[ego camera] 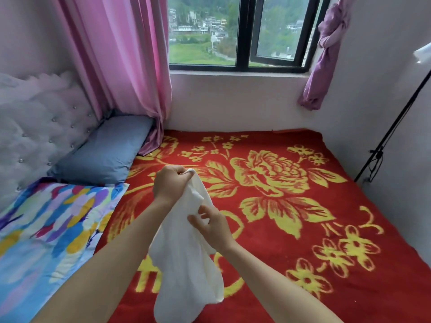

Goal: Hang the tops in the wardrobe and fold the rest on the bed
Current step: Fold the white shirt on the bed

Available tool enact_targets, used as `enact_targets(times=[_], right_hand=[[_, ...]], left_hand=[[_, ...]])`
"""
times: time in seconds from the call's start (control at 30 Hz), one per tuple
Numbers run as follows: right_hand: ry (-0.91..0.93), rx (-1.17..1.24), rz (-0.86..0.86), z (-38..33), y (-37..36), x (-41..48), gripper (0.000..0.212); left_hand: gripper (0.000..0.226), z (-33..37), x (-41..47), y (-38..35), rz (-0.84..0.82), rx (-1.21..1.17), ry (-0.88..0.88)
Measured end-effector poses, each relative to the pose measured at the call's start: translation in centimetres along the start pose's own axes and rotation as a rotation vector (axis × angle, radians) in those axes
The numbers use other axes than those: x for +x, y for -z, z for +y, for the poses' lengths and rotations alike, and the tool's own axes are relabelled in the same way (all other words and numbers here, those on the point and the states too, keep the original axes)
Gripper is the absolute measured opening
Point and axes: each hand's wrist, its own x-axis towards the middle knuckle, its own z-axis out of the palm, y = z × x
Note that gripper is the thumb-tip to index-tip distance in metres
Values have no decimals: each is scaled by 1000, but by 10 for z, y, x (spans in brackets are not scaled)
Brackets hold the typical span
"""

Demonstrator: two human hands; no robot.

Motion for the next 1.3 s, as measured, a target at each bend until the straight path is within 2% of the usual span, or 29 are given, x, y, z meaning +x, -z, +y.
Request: enact_targets(times=[0.07,0.17,0.27,0.3,0.33,0.4,0.47,0.53,0.6,0.67,0.73,0.8,0.83,0.9,1.03,1.1,1.17,1.23,1.3], right_hand=[[53,6,91,-10,3,9,19],[59,11,151,-35,22,25,20],[112,-28,148,-61,45,38,16],[146,-81,114,-68,47,41,16],[182,-153,59,-73,48,44,15],[247,-307,-77,-79,42,49,14],[290,-361,-162,-82,32,52,13],[324,-336,-165,-86,26,54,13],[351,-286,-151,-89,24,57,13],[354,-224,-150,-89,25,59,14],[345,-211,-149,-87,26,60,14],[314,-216,-141,-83,30,61,14],[285,-215,-135,-81,33,61,13],[207,-181,-160,-72,39,60,10],[-28,-113,-430,-41,39,55,9],[-69,-239,-503,-25,36,53,24],[-96,-399,-532,-16,34,54,34],[-91,-561,-525,-13,33,60,27],[-108,-711,-497,-11,37,68,17]], left_hand=[[23,0,9,12,39,12,29],[24,-10,18,36,118,116,86],[30,-33,15,52,104,253,113],[39,-43,14,55,76,262,98],[55,-51,14,56,14,238,54],[99,-60,11,56,-217,51,-61],[120,-64,8,55,-486,-133,-56],[113,-67,3,54,-707,-199,11],[91,-74,-4,48,-800,-266,31],[83,-84,-12,39,-768,-421,51],[68,-87,-17,31,-651,-541,64],[27,-85,-17,28,-511,-644,88],[14,-84,-15,30,-457,-673,102],[21,-79,-11,37,-377,-685,97],[30,-67,4,54,-300,-691,57],[44,-61,10,59,-290,-702,23],[48,-58,15,63,-302,-684,-6],[43,-58,17,65,-309,-638,-32],[49,-61,20,70,-290,-632,-38]])
